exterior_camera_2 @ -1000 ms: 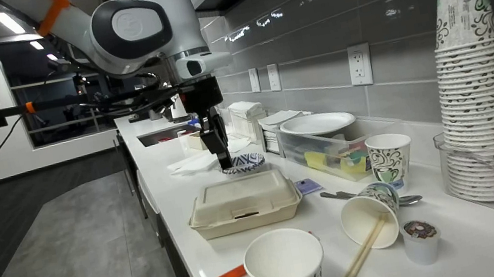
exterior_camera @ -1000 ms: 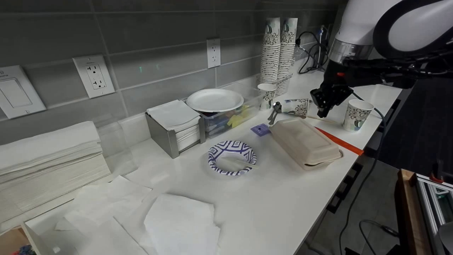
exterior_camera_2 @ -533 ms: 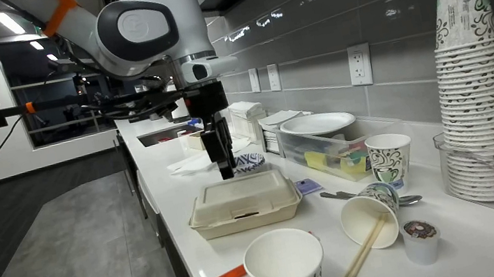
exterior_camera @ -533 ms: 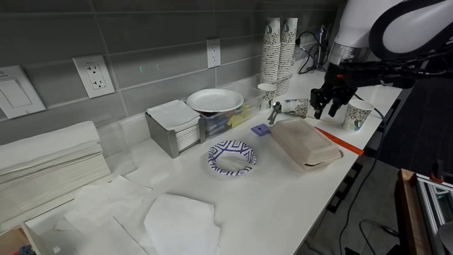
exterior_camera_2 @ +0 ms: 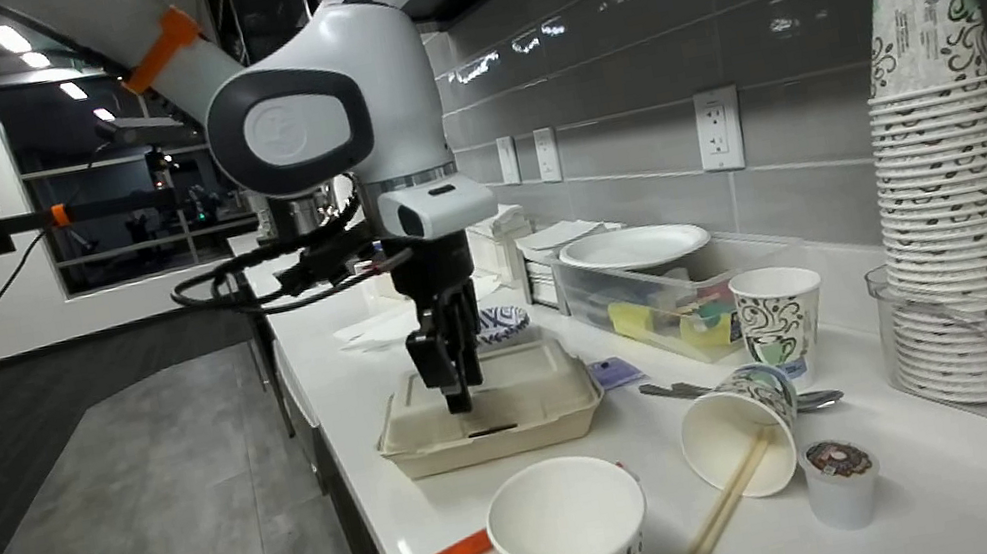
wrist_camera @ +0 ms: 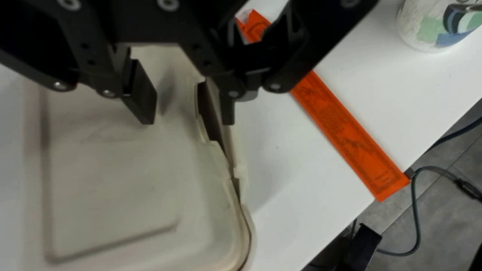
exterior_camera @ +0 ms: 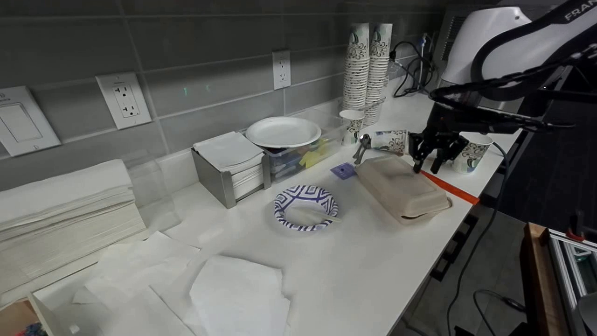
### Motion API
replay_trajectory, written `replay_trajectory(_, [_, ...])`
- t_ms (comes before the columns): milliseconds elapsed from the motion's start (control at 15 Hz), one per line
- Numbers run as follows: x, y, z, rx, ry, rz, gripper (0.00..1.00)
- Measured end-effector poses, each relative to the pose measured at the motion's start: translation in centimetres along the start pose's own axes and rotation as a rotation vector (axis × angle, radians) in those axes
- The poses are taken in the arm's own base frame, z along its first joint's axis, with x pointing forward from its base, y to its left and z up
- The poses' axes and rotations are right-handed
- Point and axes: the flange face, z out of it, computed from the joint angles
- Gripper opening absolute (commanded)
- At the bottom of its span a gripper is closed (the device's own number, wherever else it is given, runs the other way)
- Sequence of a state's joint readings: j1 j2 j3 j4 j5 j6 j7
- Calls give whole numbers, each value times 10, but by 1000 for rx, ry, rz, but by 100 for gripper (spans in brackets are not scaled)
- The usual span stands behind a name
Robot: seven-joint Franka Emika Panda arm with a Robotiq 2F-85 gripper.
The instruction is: Open the carton box
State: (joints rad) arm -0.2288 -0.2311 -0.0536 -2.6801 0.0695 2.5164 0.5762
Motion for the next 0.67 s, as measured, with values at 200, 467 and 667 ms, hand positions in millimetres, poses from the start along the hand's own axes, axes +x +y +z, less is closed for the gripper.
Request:
replay_trajectory(200, [1, 2, 14, 115, -10, 54, 26])
replay_trajectory(467, [3, 4, 16, 218, -23, 59, 4])
replay_trajectory(667, [4, 3, 12, 237, -18, 35, 3])
